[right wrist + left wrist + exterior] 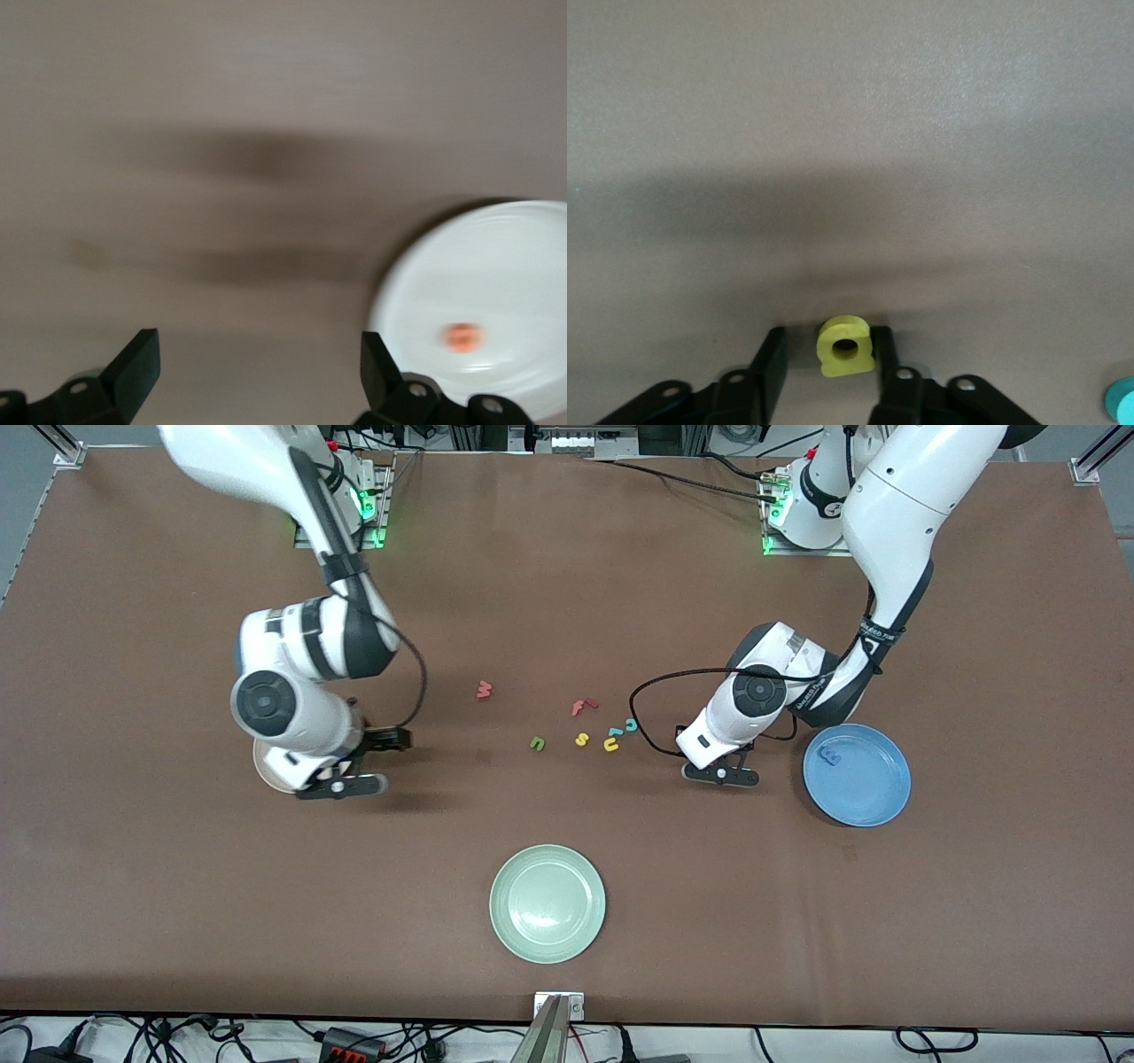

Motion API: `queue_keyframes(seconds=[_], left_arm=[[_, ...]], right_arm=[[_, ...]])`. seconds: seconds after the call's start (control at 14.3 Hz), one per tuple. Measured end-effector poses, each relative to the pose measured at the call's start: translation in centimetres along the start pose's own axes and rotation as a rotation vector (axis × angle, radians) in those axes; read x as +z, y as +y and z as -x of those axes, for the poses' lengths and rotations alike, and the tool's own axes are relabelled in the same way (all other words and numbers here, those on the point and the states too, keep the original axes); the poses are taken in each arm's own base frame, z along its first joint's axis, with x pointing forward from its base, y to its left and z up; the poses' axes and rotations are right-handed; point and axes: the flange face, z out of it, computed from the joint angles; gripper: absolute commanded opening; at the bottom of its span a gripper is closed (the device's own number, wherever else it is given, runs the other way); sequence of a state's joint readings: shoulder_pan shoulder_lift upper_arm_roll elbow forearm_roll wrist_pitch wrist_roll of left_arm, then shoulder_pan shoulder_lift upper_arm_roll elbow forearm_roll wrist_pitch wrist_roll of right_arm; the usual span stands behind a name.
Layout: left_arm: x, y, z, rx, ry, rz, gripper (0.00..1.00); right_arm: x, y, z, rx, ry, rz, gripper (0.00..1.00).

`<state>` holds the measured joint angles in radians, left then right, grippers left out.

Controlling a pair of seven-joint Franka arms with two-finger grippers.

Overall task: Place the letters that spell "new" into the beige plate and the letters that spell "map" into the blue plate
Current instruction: 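Drop the orange letter on the beige plate while the left gripper grasps the yellow letter, then drop the yellow letter in the blue plate while the right gripper reaches the green letter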

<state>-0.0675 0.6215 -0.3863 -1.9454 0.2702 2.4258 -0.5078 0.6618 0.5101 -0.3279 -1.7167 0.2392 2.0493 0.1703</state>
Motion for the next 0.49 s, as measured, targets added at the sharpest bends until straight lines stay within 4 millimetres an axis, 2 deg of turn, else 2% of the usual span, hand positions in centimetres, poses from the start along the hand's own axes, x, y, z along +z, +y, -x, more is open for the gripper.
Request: queue_keyframes(seconds=[0.07,0.14,0.35,0.49], left_arm=[[0.0,0.0,0.0,0.0,0.0,0.0,0.07],[-0.1,0.0,0.0,0.0,0.001,0.0,0.04],[-0.3,0.0,-0.2,-0.001,0.006,0.001,0.01],[-1.5,-0.8,-0.6,-0.008,-0.005,-0.019,0.01]], right_arm=[[0.5,-2.5,0.3,0.036,0.003,-0.002,0.82],[1.3,-4.7,0.6,0.08,0.012,0.002,0.81],[3.8,-9.6,1.2,0.227,0.05,0.007,0.75],[5.6,-12.5,1.6,0.325,0.05,-0.019,0.74]])
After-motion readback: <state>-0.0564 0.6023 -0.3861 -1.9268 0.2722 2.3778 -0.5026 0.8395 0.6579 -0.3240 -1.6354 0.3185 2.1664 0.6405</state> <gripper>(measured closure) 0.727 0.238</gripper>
